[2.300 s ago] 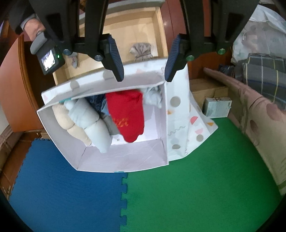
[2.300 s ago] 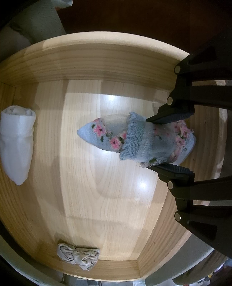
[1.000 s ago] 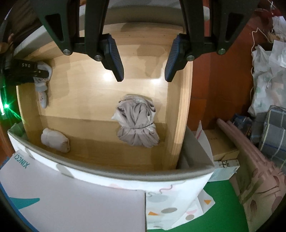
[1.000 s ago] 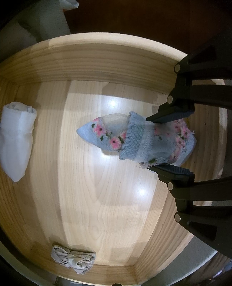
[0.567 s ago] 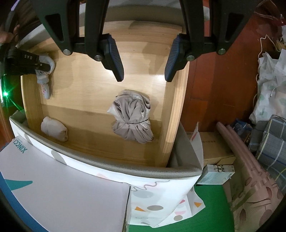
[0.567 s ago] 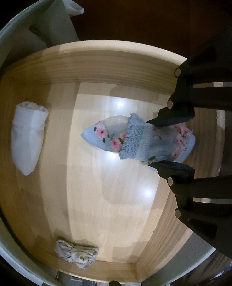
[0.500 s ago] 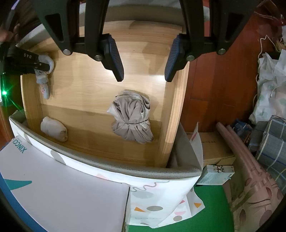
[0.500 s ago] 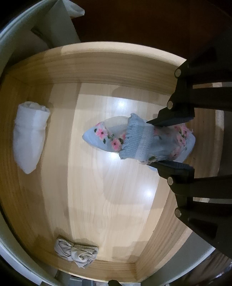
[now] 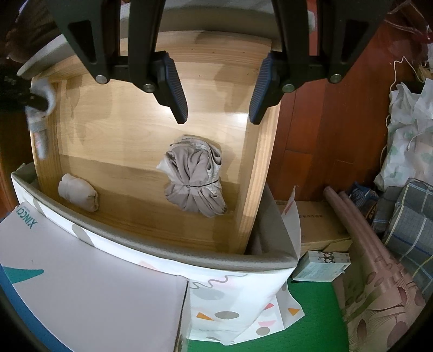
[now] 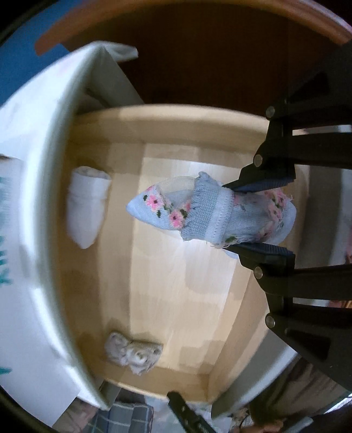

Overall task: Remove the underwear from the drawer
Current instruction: 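Carry the floral underwear into the white box and open the right gripper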

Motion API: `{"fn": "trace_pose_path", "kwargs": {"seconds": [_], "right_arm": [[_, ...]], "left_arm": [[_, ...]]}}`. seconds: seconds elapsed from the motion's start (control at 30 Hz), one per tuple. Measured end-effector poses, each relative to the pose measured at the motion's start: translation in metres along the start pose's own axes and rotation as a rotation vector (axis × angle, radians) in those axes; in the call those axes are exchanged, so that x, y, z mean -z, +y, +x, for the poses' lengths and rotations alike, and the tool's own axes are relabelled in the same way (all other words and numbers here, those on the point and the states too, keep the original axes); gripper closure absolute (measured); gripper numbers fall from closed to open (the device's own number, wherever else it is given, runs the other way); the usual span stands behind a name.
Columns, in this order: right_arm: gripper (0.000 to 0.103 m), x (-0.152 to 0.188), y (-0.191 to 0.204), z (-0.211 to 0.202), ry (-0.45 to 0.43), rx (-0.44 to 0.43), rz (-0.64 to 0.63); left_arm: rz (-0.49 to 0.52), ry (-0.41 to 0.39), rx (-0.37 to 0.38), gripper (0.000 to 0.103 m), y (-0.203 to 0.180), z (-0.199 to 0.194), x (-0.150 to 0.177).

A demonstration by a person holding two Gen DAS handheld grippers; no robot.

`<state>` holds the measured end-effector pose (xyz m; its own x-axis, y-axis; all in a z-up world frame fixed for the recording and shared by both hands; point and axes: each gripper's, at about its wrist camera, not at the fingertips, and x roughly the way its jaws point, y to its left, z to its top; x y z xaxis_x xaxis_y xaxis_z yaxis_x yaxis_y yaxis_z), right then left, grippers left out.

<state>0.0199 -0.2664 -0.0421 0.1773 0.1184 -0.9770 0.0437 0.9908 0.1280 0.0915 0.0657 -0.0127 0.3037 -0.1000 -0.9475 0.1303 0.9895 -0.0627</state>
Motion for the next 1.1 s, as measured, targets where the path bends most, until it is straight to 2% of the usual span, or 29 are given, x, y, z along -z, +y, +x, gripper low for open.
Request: {"fn": "trace_pose_path", "kwargs": {"seconds": [0.3, 0.67, 0.9, 1.1], "right_arm": [[0.073, -0.012, -0.008, -0.084, -0.125, -0.026, -0.008], [0.073, -0.046, 0.025, -0.168, -0.272, -0.028, -0.069], [0.073, -0.090, 0.038, -0.200, -0.345, -0.016, -0.074], [0.073, -0.138, 0.046, -0.206, -0.375, 0.005, -0.067]], "left_arm": [[-0.008, -0.002, 0.001, 0.054, 0.001, 0.000, 0.000], [-0.013, -0.005, 0.007, 0.054, 0.003, -0.001, 0.000], [-0.021, -0.008, 0.013, 0.055, 0.005, -0.002, -0.001], [-0.039, -0.012, 0.026, 0.054, 0.008, -0.002, -0.001]]}}
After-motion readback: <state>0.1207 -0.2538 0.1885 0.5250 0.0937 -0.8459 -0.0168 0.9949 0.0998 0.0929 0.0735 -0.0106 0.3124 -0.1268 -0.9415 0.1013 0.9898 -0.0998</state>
